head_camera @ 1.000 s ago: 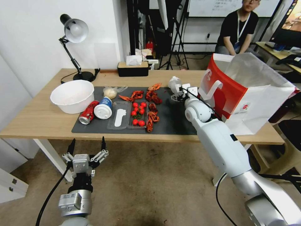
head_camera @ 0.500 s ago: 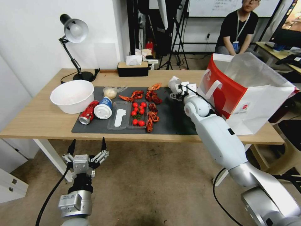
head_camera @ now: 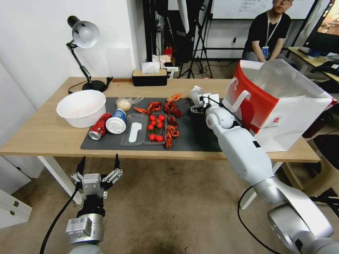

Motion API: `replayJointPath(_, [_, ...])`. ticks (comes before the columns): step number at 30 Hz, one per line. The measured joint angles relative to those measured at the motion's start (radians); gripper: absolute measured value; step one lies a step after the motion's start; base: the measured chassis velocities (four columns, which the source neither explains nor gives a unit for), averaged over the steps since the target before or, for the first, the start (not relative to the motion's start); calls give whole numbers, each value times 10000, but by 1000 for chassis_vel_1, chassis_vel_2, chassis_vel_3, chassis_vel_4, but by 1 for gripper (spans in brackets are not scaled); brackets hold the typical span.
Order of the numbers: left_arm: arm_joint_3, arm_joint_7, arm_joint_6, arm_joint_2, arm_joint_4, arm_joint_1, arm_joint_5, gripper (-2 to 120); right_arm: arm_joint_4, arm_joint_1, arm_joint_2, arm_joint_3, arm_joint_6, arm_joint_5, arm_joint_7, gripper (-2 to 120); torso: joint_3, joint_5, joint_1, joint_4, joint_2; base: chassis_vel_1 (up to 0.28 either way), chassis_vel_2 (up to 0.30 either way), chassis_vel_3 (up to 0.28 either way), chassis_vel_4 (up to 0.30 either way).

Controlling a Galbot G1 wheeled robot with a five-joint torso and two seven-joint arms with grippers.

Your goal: Pick up the trash from the table and place it into the takeout bag.

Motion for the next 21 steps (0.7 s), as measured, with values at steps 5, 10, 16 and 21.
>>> replayJointPath(5, [12,-2,-6,-6,16,17,-1,100,-413,103,175,5,-23,22,-28,76,0,0,0,0,0,0,0,0,0])
replayJointPath(10, [12,-7,-8,3,-8,27,2,100,-481,85,213,29,-11,22,-36,63,0,0,0,0,0,0,0,0,0])
replayJointPath(16, [35,-10,-8,18,-40,68,18,100,-314,-124,191,116,32,18,-12,52,-1,0,0,0,0,0,0,0,0])
replayJointPath(21, [80,-10,-12,28,-50,94,49,100,98,-274,54,148,101,2,63,52,0,2,0,-1,0,0,0,0,0])
